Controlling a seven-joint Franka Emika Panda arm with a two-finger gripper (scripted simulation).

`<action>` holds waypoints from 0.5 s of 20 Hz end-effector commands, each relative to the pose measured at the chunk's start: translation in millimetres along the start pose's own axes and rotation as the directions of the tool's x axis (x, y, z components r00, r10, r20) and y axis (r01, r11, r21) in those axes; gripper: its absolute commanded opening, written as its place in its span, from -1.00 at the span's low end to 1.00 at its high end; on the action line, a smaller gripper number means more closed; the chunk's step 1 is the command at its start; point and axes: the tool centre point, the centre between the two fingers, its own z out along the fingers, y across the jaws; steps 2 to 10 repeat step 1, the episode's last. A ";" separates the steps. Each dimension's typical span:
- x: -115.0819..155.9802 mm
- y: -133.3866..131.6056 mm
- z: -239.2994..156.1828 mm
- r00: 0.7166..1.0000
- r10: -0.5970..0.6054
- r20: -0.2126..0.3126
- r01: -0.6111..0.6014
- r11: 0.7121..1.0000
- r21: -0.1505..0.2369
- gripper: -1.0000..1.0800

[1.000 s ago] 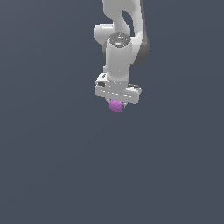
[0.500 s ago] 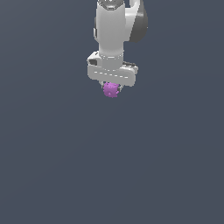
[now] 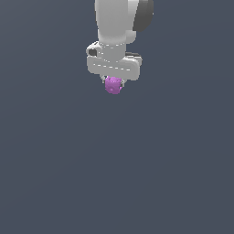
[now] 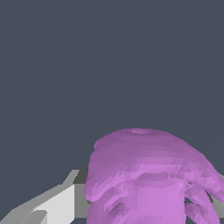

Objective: Pick up the object and move it to a goal position.

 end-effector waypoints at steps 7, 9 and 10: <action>-0.4 0.8 -2.1 1.000 0.000 0.001 0.000 1.000 -0.001 -1.00; -0.4 0.8 -2.1 1.000 0.000 0.001 0.000 1.000 -0.001 -1.00; -0.4 0.8 -2.1 1.000 0.000 0.001 0.000 1.000 -0.001 -1.00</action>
